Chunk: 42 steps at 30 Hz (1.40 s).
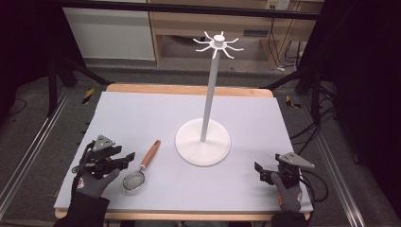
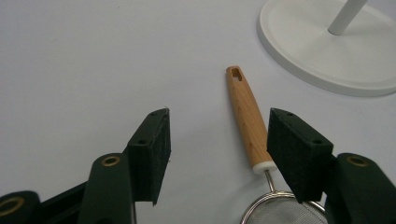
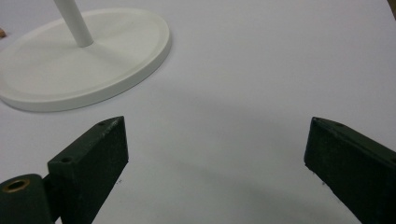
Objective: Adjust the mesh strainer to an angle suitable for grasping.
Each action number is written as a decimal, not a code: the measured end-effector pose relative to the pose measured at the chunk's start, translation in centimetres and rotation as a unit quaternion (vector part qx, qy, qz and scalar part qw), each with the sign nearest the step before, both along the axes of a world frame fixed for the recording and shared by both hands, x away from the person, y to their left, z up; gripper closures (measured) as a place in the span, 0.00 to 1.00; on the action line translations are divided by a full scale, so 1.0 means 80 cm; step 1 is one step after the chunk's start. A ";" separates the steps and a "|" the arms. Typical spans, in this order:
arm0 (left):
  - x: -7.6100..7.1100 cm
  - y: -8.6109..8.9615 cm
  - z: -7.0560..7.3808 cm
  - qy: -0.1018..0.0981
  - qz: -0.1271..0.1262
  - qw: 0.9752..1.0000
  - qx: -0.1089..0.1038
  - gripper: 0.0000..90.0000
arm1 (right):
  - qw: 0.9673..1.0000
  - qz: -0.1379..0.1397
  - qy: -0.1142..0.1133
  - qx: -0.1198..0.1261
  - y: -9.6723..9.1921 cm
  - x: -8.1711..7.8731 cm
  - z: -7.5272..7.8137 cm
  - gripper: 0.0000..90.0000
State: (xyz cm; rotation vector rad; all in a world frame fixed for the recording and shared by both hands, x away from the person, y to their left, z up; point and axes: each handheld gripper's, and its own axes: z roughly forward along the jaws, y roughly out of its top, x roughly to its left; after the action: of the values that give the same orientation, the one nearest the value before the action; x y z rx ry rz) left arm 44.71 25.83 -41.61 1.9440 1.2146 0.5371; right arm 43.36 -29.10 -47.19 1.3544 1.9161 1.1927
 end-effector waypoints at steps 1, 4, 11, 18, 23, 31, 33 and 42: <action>0.001 -0.002 0.002 -0.001 -0.001 1.000 0.000 0.44 | 1.000 0.000 0.000 0.000 0.000 0.000 0.000 0.07; 0.004 -0.008 0.009 -0.001 -0.007 1.000 0.002 0.44 | 1.000 0.001 -0.002 -0.004 -0.001 0.000 0.000 0.07; 0.011 -0.025 0.023 -0.002 -0.019 1.000 0.006 0.46 | 1.000 -0.001 0.000 -0.005 -0.001 0.000 0.000 0.07; 0.025 -0.039 0.026 0.012 -0.023 0.999 0.021 0.46 | 1.000 0.000 0.002 -0.007 -0.001 0.001 0.000 0.07; 0.035 -0.046 0.020 0.025 -0.025 0.999 0.031 0.47 | 1.000 0.003 0.003 -0.010 0.000 0.001 -0.001 0.07; 0.048 -0.058 0.014 0.046 -0.027 0.997 0.049 0.48 | 1.000 0.003 0.004 -0.014 0.000 0.002 -0.002 0.07; 0.050 -0.061 0.012 0.051 -0.030 0.997 0.055 0.48 | 1.000 0.003 0.004 -0.014 0.000 0.002 -0.002 0.07; 0.063 -0.071 -0.003 0.072 -0.033 0.995 0.066 0.50 | 1.000 0.002 0.005 -0.016 0.000 0.002 -0.002 0.07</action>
State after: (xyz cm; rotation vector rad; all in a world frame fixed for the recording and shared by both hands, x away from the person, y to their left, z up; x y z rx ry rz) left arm 49.73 20.13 -41.82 2.1571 1.2257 0.4605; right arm 43.56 -29.12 -47.35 1.3421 1.9373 1.1559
